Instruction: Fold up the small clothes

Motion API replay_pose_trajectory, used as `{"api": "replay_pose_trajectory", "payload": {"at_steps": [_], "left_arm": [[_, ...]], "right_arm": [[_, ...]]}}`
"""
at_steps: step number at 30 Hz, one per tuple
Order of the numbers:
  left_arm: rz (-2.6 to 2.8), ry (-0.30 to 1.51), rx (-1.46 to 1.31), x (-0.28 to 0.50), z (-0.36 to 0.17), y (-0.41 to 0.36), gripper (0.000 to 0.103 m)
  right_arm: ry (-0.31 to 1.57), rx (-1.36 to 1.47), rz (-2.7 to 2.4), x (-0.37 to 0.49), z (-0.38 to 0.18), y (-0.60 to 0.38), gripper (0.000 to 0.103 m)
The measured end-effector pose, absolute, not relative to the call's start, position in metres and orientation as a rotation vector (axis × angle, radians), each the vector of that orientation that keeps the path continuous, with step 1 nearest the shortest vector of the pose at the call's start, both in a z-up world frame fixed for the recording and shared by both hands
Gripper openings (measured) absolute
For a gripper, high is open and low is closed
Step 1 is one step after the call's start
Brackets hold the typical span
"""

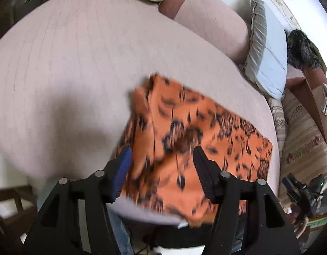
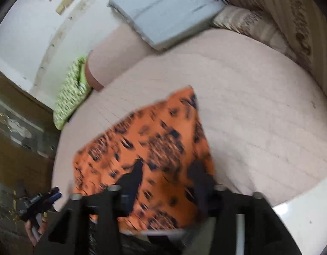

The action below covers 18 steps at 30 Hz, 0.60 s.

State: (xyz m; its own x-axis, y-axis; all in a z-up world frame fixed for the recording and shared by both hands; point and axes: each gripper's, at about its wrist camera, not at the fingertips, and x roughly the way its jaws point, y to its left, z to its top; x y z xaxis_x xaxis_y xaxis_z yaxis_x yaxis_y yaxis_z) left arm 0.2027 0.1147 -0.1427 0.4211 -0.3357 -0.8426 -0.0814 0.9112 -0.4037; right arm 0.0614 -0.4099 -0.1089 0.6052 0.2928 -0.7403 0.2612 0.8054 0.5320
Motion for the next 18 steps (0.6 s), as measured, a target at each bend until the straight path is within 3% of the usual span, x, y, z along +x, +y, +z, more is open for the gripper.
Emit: {"api": "replay_pose_trajectory", "payload": {"at_steps": [5,12,13,14,15,16,17,18], "left_arm": [[-0.137,1.189,-0.413,0.269,-0.165,0.114,0.061],[-0.111,1.302,-0.463,0.337,-0.209,0.112,0.060],[-0.118,1.333,-0.472,0.344,-0.218,0.110,0.051],[-0.124,1.346,-0.481,0.346,-0.224,0.109,0.035],[-0.133,1.351,-0.484,0.346,-0.225,0.109,0.028],[-0.142,1.341,-0.473,0.344,-0.224,0.107,0.011],[-0.141,1.315,-0.452,0.342,-0.219,0.106,0.007],[-0.144,1.287,-0.443,0.339,-0.212,0.108,0.006]], "right_arm": [[0.937,0.710,0.001,0.114,-0.109,-0.420,0.049],[1.092,0.710,-0.098,0.189,-0.162,-0.455,0.044],[1.111,0.724,-0.086,0.196,-0.171,-0.457,0.041],[1.118,0.746,-0.068,0.199,-0.177,-0.458,0.036],[1.119,0.776,-0.032,0.204,-0.182,-0.458,0.032],[1.125,0.791,0.000,0.208,-0.186,-0.456,0.025],[1.137,0.776,-0.006,0.209,-0.187,-0.454,0.011],[1.139,0.766,-0.021,0.210,-0.186,-0.454,0.010]]}}
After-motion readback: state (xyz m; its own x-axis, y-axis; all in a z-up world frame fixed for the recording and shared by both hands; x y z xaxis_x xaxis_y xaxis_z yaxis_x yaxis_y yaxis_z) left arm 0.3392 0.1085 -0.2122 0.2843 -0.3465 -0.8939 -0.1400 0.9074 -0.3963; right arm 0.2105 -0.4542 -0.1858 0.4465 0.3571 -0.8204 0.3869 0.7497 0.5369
